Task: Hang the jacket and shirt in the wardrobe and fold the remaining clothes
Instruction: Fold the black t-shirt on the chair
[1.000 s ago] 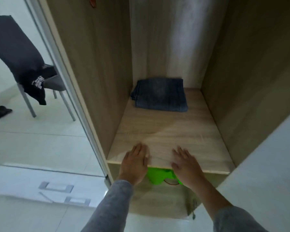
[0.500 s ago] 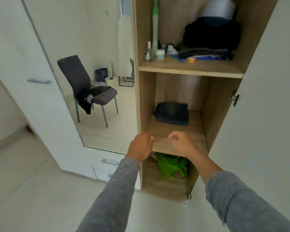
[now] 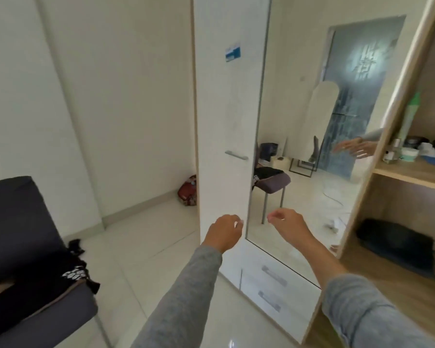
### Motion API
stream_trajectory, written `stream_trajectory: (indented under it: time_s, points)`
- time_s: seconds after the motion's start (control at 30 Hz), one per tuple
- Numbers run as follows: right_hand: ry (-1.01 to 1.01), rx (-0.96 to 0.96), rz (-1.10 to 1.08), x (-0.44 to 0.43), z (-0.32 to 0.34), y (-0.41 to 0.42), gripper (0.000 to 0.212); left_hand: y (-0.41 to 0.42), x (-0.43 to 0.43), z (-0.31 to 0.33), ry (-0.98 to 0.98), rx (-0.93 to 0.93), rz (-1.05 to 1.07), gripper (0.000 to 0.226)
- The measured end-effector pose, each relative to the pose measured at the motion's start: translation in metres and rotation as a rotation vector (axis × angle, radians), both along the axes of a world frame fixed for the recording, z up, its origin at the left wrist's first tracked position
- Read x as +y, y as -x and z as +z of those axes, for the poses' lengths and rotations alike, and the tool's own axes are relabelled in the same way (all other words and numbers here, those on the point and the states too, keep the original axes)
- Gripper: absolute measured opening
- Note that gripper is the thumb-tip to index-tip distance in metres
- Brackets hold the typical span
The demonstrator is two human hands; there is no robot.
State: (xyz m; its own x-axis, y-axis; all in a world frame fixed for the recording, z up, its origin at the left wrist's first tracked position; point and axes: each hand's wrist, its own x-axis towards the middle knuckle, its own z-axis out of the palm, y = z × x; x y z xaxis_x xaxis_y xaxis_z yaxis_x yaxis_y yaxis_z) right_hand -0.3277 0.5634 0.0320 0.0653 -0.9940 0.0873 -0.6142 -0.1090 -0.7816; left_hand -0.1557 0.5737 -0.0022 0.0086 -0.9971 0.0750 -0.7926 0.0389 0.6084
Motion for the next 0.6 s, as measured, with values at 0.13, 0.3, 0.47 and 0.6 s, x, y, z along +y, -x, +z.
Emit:
stream_trajectory:
  time_s: [0.13, 0.3, 0.47, 0.6]
  points:
    - [-0.016, 0.008, 0.182, -0.012, -0.003, -0.128, 0.015, -0.128, 0.014, -0.008, -0.053, 0.042, 0.150, 0.032]
    - [-0.044, 0.048, 0.373, -0.026, -0.009, -0.265, 0.019, -0.278, 0.036, -0.017, -0.073, 0.051, 0.347, 0.030]
    - [-0.054, 0.066, 0.524, -0.038, -0.025, -0.401, 0.015, -0.410, 0.069, -0.025, -0.103, 0.071, 0.517, 0.032]
    - [-0.106, 0.093, 0.655, -0.049, -0.051, -0.499, 0.009, -0.498, 0.083, -0.039, -0.112, 0.068, 0.649, 0.027]
